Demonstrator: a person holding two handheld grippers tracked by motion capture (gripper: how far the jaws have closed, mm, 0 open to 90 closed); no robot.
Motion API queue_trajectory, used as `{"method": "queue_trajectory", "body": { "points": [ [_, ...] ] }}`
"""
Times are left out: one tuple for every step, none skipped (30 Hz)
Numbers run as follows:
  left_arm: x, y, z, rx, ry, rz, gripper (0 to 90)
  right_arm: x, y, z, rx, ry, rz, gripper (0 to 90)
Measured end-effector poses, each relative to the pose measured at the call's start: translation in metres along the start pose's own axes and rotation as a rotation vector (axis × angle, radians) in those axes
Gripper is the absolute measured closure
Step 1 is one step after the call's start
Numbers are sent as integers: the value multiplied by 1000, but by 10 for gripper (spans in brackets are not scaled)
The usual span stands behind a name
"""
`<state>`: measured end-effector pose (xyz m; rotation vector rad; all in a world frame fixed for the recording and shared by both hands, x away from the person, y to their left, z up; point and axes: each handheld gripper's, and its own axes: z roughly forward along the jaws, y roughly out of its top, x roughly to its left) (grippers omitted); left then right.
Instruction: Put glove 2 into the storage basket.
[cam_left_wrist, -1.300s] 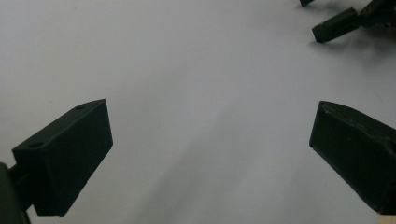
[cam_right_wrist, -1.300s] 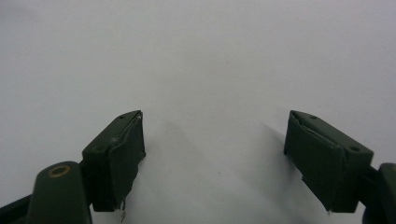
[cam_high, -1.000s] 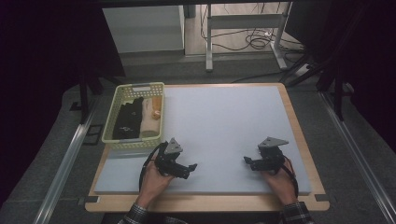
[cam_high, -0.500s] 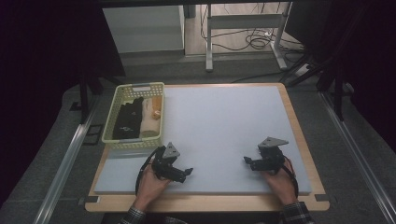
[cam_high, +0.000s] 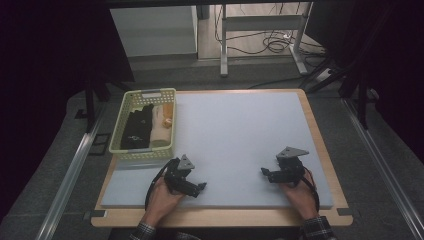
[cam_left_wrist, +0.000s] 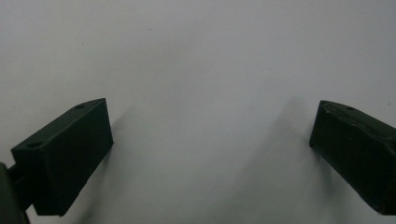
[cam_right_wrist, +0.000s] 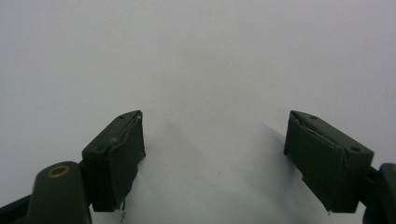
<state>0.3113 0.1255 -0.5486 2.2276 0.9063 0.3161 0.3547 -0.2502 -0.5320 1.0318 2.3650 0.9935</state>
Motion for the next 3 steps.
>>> {"method": "queue_trajectory", "body": {
  "points": [
    [0, 0, 0, 1, 0, 1, 0, 0, 0, 0, 0, 0, 0, 195],
    [0, 0, 0, 2, 1, 1, 0, 0, 0, 0, -1, 0, 2, 194],
    [0, 0, 0, 3, 0, 1, 0, 0, 0, 0, 0, 0, 2, 194]
  ]
}}
